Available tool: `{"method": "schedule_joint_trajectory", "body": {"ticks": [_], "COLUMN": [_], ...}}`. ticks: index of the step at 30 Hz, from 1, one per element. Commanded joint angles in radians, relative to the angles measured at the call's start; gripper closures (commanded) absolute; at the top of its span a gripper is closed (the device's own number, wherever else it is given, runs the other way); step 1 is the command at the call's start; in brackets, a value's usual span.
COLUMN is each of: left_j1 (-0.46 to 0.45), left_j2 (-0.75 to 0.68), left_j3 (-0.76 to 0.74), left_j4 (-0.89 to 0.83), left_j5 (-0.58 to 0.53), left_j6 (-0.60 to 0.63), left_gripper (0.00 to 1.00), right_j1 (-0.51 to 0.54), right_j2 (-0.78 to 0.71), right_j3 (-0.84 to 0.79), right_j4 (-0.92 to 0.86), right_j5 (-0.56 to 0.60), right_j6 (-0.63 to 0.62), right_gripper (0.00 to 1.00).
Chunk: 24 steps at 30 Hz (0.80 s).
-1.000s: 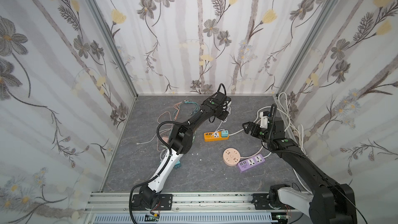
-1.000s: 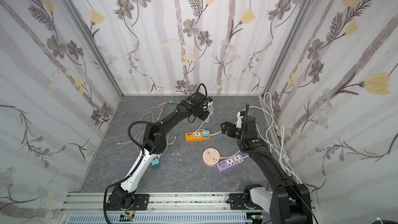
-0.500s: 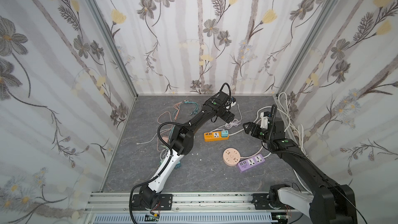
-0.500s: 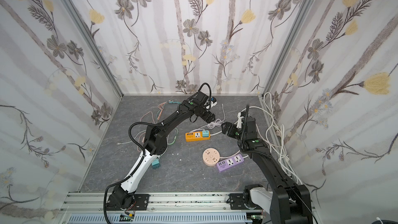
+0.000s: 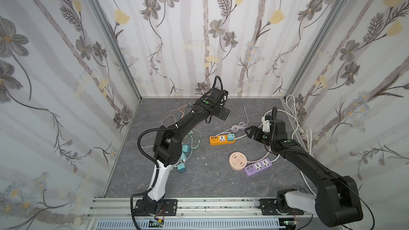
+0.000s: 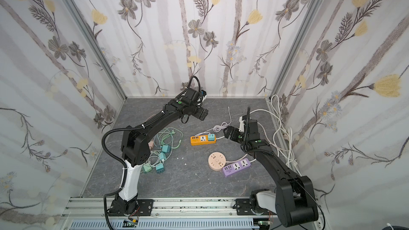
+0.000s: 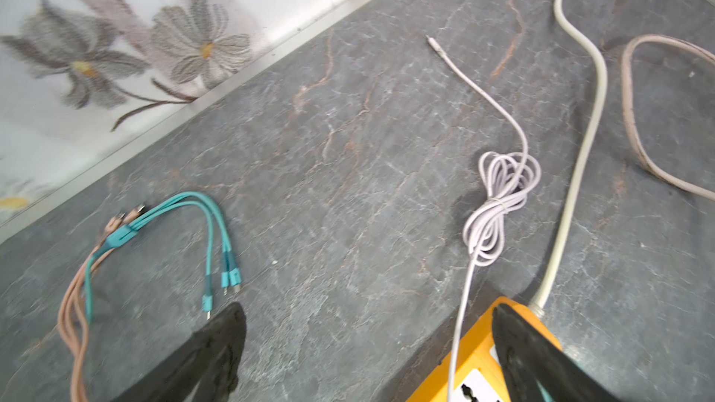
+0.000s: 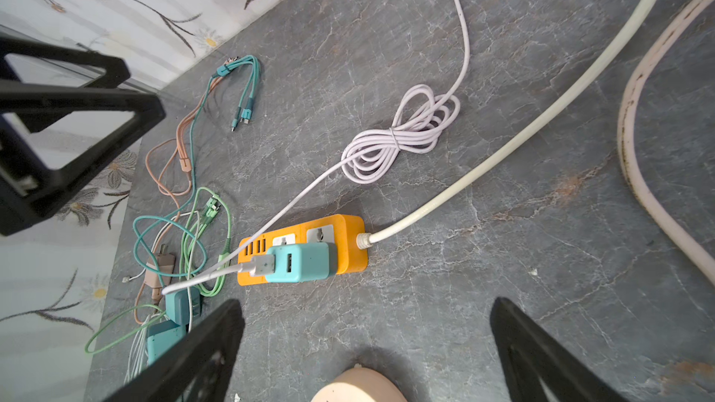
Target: Insert the plug
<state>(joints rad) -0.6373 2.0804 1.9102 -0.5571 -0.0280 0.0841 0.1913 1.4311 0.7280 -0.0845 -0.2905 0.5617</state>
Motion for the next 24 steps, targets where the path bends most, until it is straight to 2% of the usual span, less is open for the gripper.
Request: {"method": "schedule_joint_trajectory", "body": {"ticks": [1,8,14,19,24], "left_j1": [0.006,0.01,0.01,0.016,0.025], "left_j2": [-0.105,-0.242,-0.344,-0.454,-0.584], "left_j3": [-0.143,-0.363,-0.525,-0.65,-0.768], "left_j4": [0.154,0.191,0.223,0.256,0.261], "left_j5": [-0.086,-0.154,-0.226,-0.283,-0.329], "left_j6": [-0.07,-0.118,-0.154,-0.184,-0.236], "left_gripper": [0.0,0.0,0.0,0.0,0.0], "right_j1": [0.002,0.002,0.005,0.009,0.02], "right_j2": [0.058,0.256,0.425,0.559,0.653], "right_j3": [0.031,0.124,0.256,0.431,0.485], "right_j4": [0.042,0.071,0.029,-0.141,-0.116], "right_j5": [-0.001,-0.022,0.053,0.074,0.062], "right_j6": [0.101,0.268,0.44,0.528,0.65], "right_gripper": [0.01,0.08,0.14,0.17,0.28]}}
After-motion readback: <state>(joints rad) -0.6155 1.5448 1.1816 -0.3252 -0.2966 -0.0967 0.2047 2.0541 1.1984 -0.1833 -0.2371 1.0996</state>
